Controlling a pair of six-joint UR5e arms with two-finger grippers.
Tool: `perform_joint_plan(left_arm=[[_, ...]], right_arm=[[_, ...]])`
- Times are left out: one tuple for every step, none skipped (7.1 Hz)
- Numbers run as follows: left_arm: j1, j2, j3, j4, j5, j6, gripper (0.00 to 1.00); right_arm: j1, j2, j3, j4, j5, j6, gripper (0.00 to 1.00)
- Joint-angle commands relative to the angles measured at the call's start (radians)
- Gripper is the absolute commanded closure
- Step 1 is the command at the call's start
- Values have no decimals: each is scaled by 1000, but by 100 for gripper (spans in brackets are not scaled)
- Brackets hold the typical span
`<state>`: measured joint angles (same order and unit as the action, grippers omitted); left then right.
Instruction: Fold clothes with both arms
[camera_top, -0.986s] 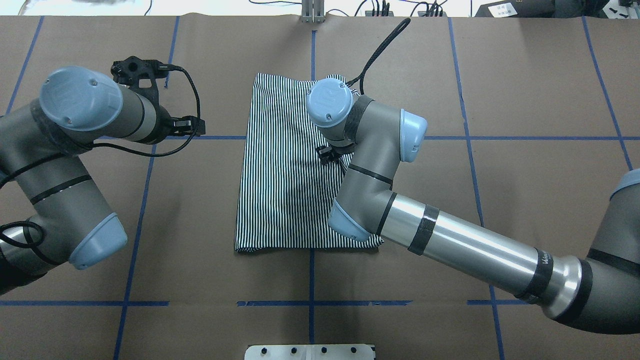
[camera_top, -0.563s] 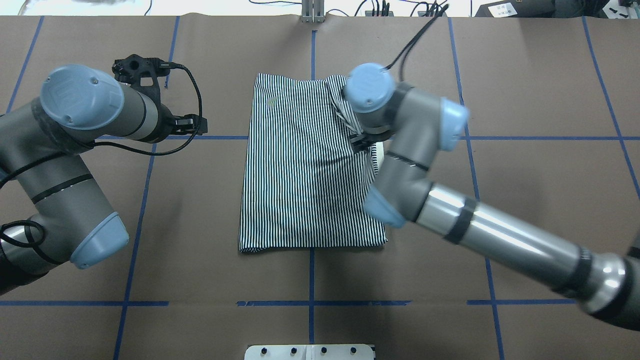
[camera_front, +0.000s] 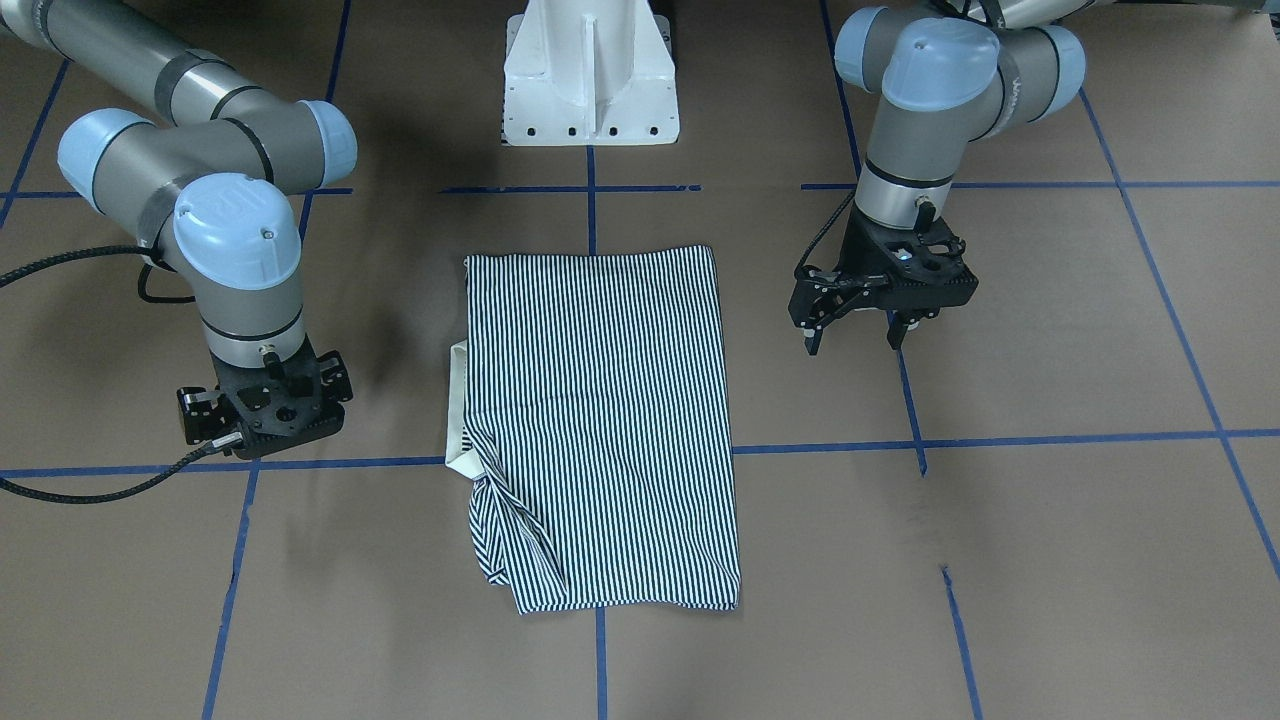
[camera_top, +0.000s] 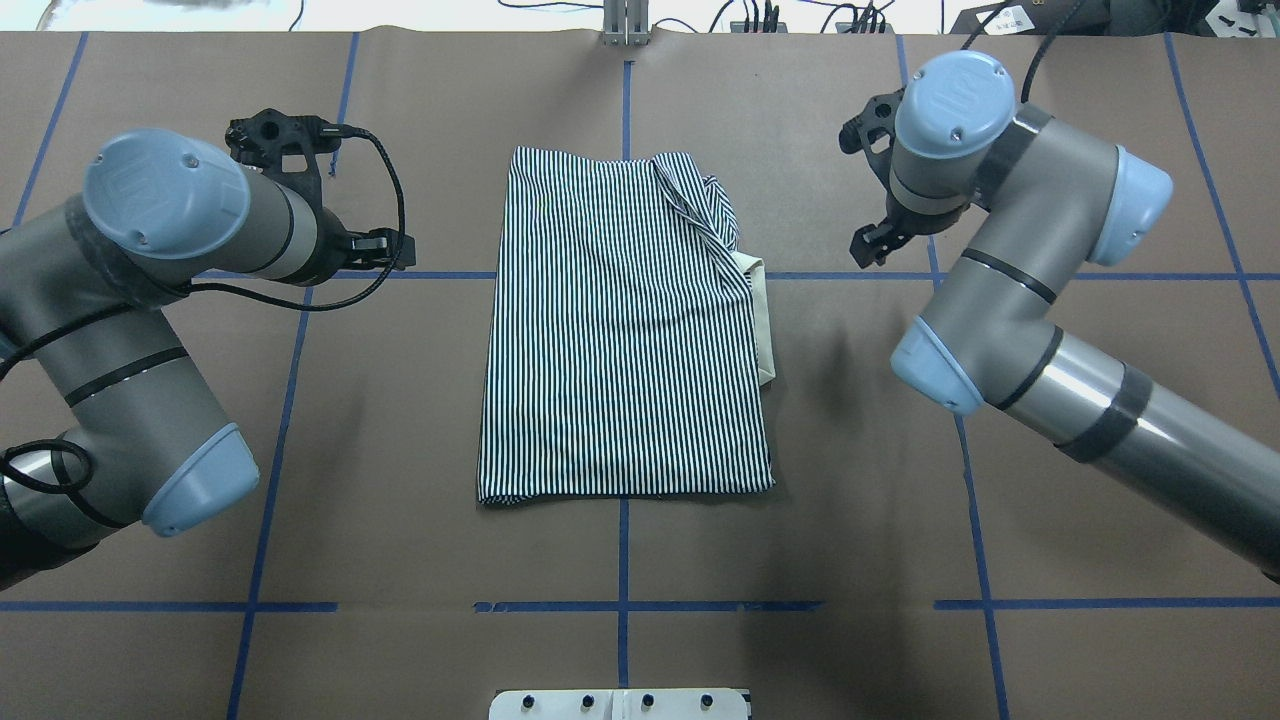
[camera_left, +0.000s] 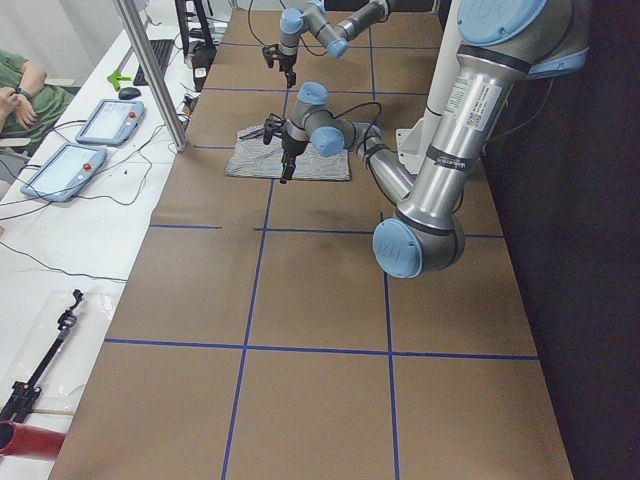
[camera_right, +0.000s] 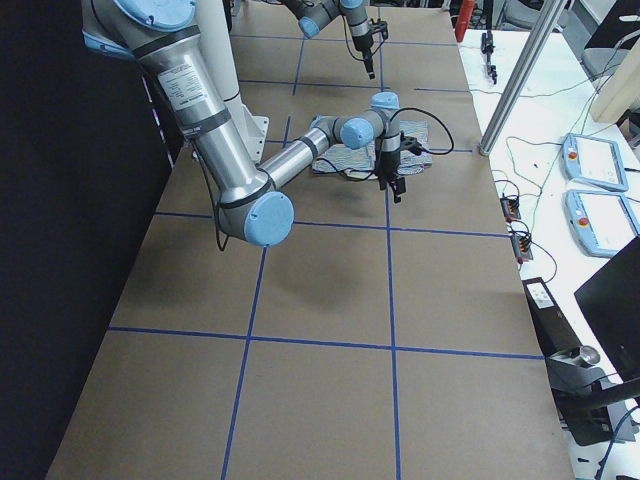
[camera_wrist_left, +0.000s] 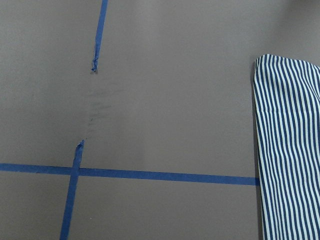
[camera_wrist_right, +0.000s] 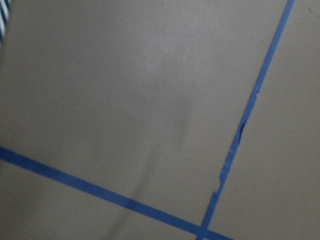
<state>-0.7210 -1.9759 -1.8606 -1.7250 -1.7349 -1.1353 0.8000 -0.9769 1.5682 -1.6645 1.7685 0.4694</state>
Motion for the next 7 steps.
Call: perform_joint_plan(left_arm=[[0,6,-2,2,-2,8,0],[0,9,0,-1,-2,9,0],[0,12,0,-1,0,9,0],[0,12,1,-1,-2,9,0],[-2,14,1,-1,0,9,0],[-2,14,6,-1,-2,9,0],[-2,14,8,-1,0,9,0]], right_arm=[[-24,279,-260,14,0,77,0],[-40,367,-402,128,-3,125,0],[-54,426,-515,220,-4,162,0],[-68,461,-557,226,-18,163,0],[-91,469,-579,250,-55,164,0],[-117,472,-649,338,-108,167,0],[-126,486,-687,354,-125,169,0]])
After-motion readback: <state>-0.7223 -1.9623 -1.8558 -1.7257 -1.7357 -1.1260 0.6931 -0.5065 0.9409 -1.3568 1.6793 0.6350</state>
